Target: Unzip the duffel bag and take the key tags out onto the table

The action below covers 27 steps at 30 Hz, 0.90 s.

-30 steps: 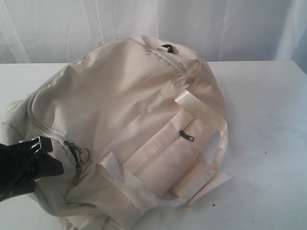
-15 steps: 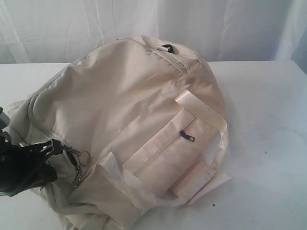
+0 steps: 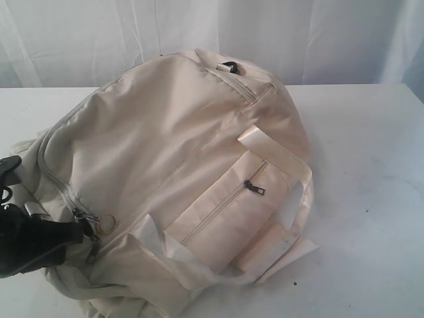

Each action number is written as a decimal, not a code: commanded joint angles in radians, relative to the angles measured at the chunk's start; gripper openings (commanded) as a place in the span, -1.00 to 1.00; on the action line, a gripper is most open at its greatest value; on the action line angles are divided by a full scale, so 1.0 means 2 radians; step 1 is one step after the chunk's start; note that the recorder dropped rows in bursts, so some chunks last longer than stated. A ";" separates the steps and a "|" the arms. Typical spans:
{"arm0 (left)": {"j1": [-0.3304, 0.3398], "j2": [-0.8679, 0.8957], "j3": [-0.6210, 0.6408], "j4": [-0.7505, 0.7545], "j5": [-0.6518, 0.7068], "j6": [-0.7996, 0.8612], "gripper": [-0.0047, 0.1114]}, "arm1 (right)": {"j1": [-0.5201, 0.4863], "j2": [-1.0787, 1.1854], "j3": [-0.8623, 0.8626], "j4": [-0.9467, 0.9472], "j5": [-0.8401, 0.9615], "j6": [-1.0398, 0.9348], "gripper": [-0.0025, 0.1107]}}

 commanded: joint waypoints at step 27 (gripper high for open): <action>0.000 0.001 0.002 0.043 0.032 0.007 -0.92 | 0.055 0.620 -0.324 -0.458 -0.118 0.158 0.28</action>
